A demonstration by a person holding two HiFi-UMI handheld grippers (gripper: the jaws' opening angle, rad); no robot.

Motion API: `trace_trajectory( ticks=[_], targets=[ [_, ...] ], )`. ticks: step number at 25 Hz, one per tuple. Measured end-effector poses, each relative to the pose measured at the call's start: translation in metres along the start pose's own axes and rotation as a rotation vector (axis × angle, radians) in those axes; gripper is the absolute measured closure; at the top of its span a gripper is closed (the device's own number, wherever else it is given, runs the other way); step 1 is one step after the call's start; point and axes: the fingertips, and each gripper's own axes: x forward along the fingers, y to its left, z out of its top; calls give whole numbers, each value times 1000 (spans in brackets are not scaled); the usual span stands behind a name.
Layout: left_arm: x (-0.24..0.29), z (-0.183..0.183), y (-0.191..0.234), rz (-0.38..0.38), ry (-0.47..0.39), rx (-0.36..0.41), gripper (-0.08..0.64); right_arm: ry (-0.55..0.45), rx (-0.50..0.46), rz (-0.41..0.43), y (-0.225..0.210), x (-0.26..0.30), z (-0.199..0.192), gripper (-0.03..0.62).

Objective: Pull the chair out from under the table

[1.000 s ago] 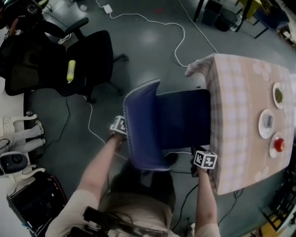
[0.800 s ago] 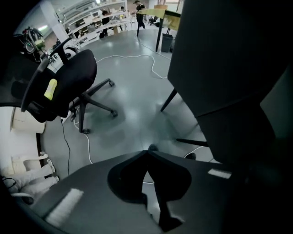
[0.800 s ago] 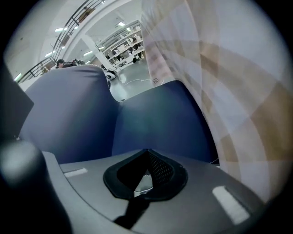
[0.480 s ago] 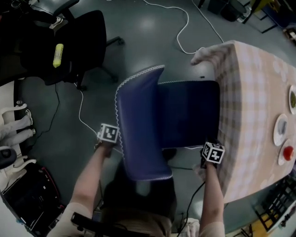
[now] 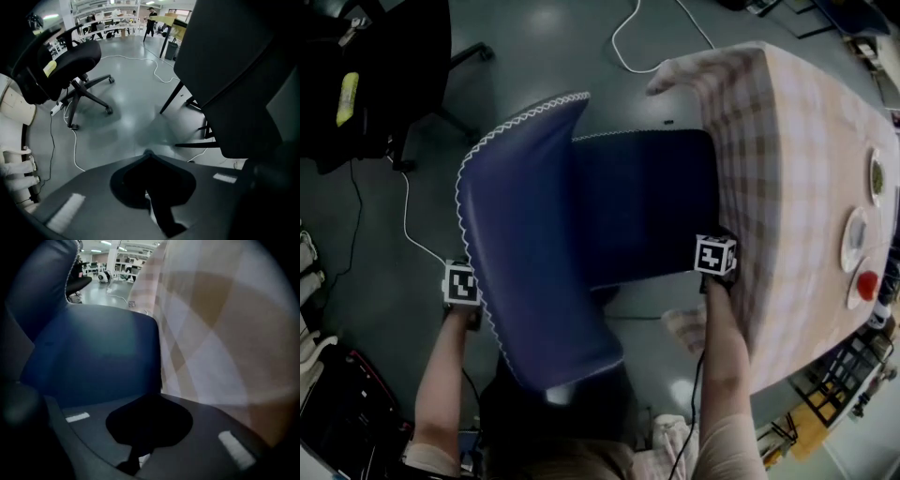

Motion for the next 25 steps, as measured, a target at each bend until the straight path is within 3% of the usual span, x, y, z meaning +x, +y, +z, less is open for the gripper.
trace_trajectory(
  ticks=[5,8,10,12,14,15,17,20,21,22,25],
  targets=[
    [-6,-3,-1,-9,-16,-13,560,71,1,-74,-44,29,-11,581],
    [-10,-4,-1,-13,-27,-20,560,24,22,-4,-46,37,-5,584],
    [-12,-5,-1,-16,-34,-25,560,-57,138,53,-50,36,13,550],
    [-15,-6,-2,-20,-42,-29,560,-125,314,120,-59,33,26,455],
    [-17,-7,-2,-24,-48,-34,560,-165,457,246,-59,32,28,283],
    [-18,-7,-2,-27,-51,-36,560,-164,495,305,-57,34,23,192],
    [-20,-8,-3,-31,-57,-41,560,-149,534,375,-55,43,13,113],
    [-22,-11,-4,-38,-64,-50,560,-174,615,474,-48,50,18,114],
    [-23,-12,-4,-40,-66,-53,560,-199,647,506,-45,49,21,148],
    [-24,-13,-5,-42,-67,-57,560,-228,667,523,-41,48,22,188],
    [-25,-16,-6,-48,-69,-69,560,-266,631,509,-26,44,25,225]
  ],
)
